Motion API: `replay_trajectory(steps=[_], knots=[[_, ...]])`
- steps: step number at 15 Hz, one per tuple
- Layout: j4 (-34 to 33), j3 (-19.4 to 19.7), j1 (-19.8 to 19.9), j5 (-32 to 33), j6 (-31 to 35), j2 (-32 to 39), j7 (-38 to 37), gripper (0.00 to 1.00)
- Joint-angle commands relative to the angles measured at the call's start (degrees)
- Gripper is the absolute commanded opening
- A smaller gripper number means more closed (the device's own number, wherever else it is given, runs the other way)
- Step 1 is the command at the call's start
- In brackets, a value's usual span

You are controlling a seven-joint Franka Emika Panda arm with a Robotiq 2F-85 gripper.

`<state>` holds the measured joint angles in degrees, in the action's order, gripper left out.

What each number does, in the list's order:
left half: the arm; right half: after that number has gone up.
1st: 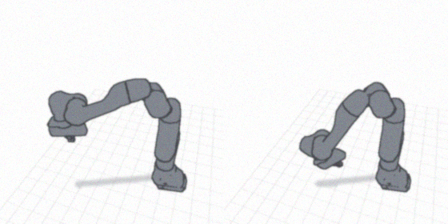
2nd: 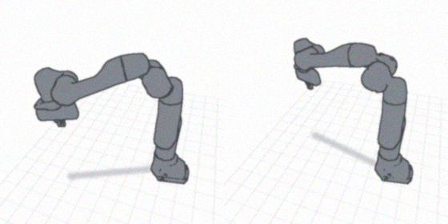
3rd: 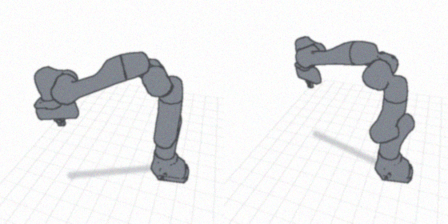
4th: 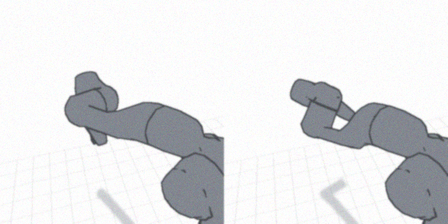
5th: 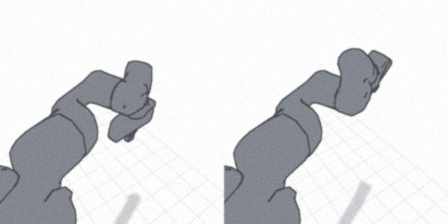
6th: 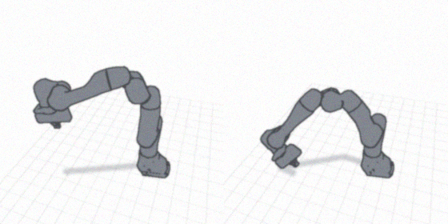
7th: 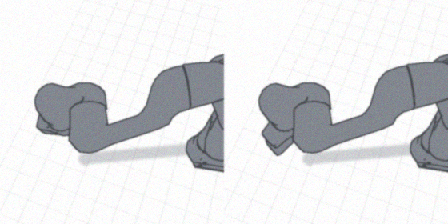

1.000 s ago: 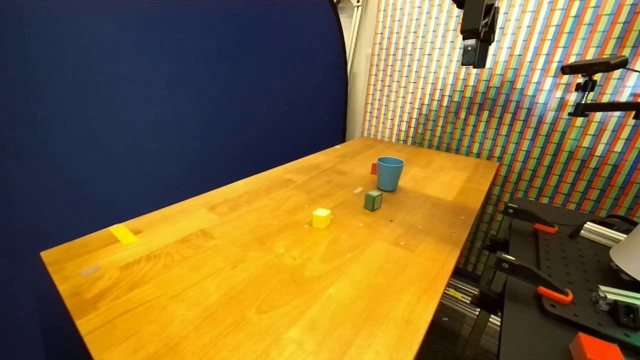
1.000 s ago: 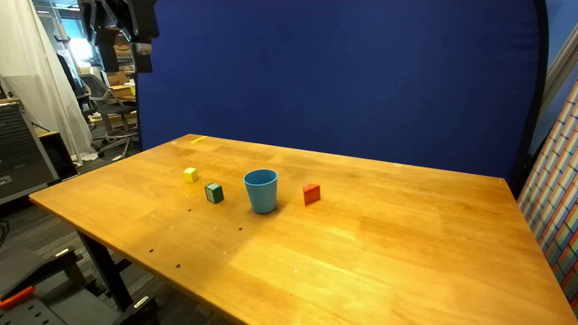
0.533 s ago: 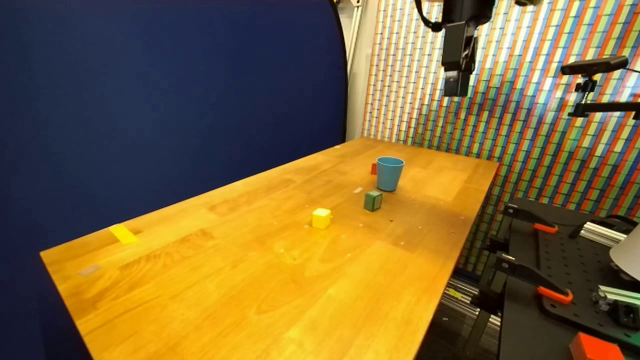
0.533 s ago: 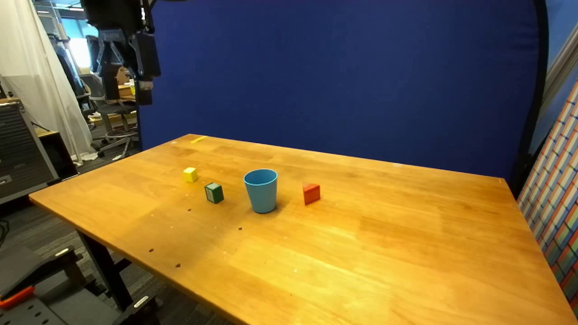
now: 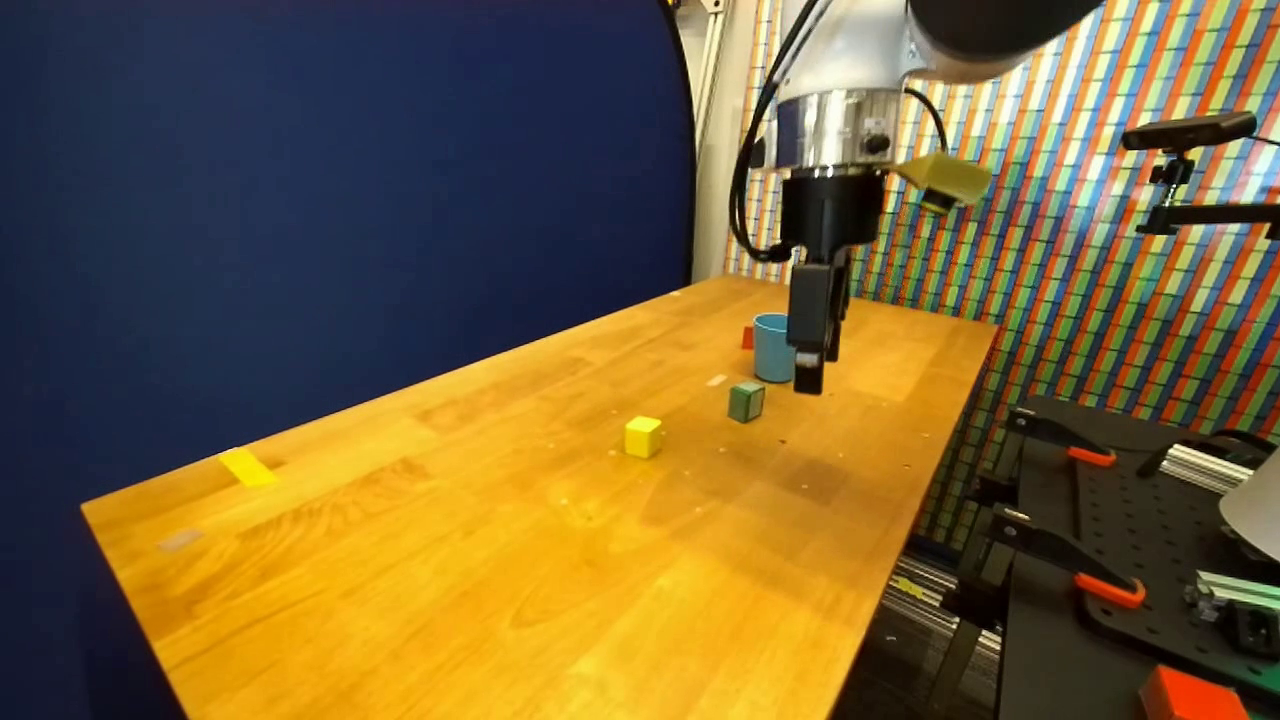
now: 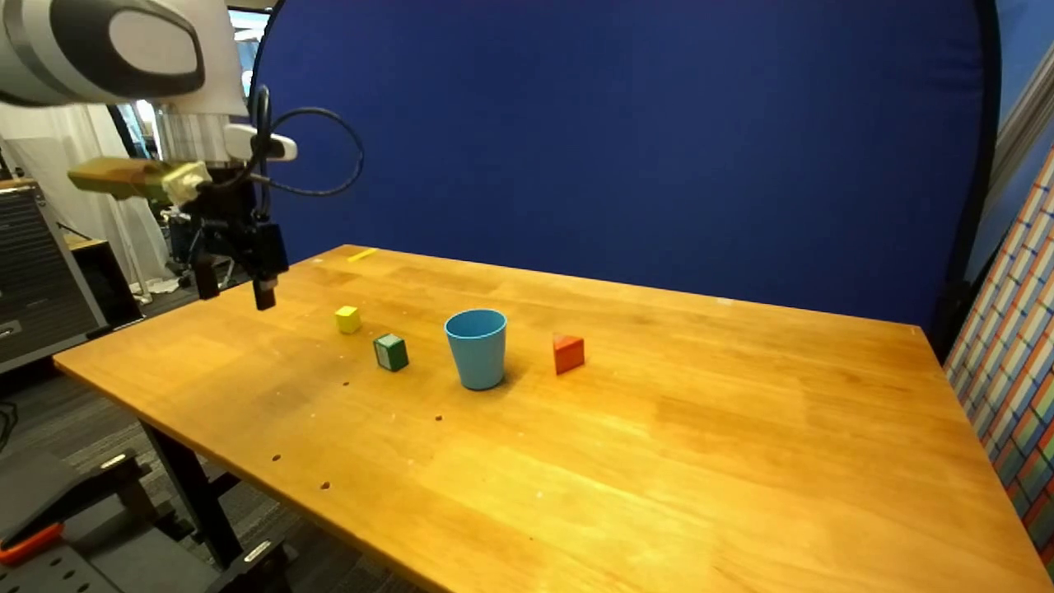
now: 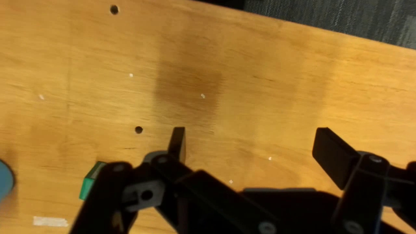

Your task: Put the yellow block in the cup

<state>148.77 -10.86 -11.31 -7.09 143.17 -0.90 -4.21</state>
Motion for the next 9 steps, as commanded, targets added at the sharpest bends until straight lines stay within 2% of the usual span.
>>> replay_trajectory(steps=[1, 5, 9], knots=[[-3.2, -0.3, -0.9, 11.2, 11.6, 11.1, -9.2, 1.0], [-10.1, 5.6, -5.6, 23.3, 16.5, 20.7, -17.6, 1.0], [-19.4, 9.6, -9.6, 24.5, 16.0, 29.0, -17.4, 1.0]])
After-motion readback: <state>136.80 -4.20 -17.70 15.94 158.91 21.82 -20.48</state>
